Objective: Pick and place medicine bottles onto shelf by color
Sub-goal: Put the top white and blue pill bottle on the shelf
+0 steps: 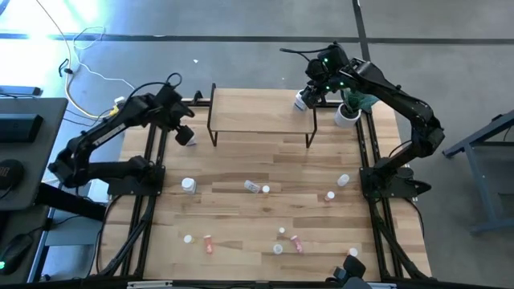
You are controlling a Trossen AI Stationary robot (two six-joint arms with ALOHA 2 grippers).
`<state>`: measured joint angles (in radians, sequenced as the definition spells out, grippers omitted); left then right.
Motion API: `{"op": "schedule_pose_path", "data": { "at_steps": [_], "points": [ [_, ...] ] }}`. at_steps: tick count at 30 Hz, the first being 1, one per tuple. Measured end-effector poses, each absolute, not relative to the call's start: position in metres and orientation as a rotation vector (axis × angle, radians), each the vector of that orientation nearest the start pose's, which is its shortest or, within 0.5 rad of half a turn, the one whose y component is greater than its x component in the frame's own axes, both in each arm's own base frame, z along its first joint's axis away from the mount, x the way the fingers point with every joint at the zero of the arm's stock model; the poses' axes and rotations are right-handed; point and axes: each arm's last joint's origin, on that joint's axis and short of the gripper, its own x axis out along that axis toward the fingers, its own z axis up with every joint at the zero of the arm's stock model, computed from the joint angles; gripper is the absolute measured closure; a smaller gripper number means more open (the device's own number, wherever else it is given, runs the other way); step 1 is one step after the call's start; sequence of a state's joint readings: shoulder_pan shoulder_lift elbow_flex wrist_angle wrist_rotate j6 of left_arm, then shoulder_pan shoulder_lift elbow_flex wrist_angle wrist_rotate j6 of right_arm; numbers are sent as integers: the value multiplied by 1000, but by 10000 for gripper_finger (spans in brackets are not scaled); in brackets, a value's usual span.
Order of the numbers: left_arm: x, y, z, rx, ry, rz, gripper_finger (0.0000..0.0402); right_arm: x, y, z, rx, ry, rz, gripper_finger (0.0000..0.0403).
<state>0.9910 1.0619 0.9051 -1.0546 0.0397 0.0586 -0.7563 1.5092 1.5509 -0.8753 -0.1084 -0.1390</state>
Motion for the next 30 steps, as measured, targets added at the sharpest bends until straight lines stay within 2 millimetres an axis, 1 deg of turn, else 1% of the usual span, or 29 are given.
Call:
{"op": "schedule_pose_path", "data": {
  "at_steps": [3, 14, 27, 30],
  "points": [
    [100, 154, 257, -608, 1146, 813, 110, 228, -211, 366, 227, 808, -553, 166],
    [110, 173, 232, -664, 1289, 850, 110, 228, -211, 366, 235, 805, -556, 166],
    [121, 187, 206, -715, 1395, 811, 111, 228, -211, 366, 235, 805, -556, 166],
    [123, 190, 201, -719, 1402, 807, 119, 228, -211, 366, 235, 805, -556, 166]
  ]
}}
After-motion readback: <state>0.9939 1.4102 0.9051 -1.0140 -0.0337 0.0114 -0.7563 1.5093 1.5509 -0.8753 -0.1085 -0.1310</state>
